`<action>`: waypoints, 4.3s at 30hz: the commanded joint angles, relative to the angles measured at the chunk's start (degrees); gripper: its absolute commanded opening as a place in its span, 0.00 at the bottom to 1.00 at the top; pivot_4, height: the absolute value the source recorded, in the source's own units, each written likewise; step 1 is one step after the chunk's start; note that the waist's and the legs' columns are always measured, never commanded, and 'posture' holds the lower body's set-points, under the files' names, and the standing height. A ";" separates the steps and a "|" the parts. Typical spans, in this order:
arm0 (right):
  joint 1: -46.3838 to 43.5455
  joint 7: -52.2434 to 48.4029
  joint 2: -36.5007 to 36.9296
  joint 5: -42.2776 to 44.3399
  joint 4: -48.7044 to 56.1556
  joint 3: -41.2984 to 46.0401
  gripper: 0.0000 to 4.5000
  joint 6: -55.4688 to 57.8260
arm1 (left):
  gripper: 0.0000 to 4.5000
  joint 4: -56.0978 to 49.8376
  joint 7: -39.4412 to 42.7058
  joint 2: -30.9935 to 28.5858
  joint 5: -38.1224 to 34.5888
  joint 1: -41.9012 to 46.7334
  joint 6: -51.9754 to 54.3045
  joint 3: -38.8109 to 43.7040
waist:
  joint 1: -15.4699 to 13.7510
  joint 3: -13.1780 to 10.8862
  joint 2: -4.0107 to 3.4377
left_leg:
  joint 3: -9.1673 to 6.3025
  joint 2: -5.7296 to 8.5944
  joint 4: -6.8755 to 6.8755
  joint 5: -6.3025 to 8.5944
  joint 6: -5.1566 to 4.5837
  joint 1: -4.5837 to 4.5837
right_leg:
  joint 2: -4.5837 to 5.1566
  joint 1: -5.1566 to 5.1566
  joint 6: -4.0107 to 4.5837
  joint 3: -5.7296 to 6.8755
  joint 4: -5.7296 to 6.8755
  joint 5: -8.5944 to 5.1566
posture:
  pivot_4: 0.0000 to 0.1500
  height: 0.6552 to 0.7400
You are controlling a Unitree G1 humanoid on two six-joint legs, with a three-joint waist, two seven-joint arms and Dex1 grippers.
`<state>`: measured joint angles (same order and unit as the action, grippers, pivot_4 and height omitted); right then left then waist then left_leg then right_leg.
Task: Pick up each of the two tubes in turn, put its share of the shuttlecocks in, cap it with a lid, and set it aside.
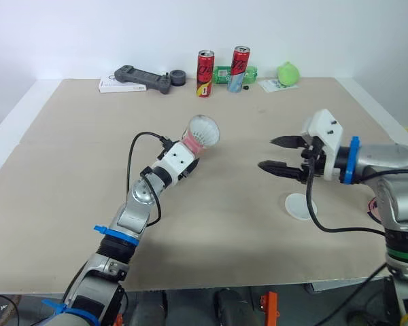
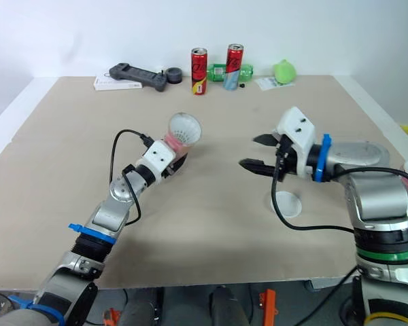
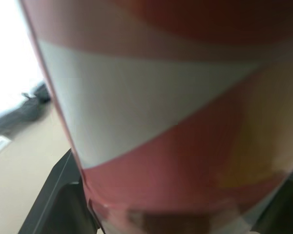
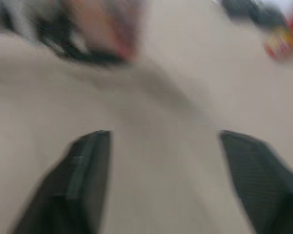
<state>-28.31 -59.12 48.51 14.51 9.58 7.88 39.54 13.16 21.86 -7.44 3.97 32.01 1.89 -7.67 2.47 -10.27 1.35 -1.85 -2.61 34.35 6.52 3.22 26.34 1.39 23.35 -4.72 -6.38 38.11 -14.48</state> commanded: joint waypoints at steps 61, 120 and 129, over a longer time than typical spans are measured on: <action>-36.73 -11.81 -10.27 -4.91 -11.39 -27.94 0.02 -14.97 | 0.66 -4.39 13.43 -1.18 -10.48 -12.92 3.04 -6.87 | 0.14 0.38 -0.20 | 0.20 -0.10 -0.04 -0.08 -0.07 -0.16 | 0.04 -0.01 0.22 0.01 -0.27 0.03 | 1.00 1.00; -30.91 -16.80 -12.71 -15.76 -11.81 -31.98 0.23 -23.75 | 0.66 -3.99 13.49 -1.61 -9.85 -11.32 2.96 -6.81 | 0.13 0.99 -0.19 | 0.21 -0.10 -0.08 0.14 0.26 -0.60 | 0.09 -0.10 0.34 0.01 -0.27 -0.15 | 1.00 1.00; -32.23 -17.22 -14.10 -16.84 -14.03 -31.26 1.00 -24.73 | 0.66 -3.11 13.37 -1.25 -9.84 -10.78 2.60 -6.59 | 0.16 1.08 -0.17 | 0.21 -0.11 -0.11 0.17 0.30 -0.72 | 0.09 -0.17 0.34 0.01 -0.27 -0.15 | 1.00 1.00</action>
<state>-62.60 -74.31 34.96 -1.49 -3.73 -19.93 14.80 8.09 35.71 -8.21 -7.18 20.99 3.59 -14.23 2.62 -9.18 1.19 -1.64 -2.72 34.25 6.70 3.54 25.62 1.48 23.18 -4.38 -6.37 37.84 -14.63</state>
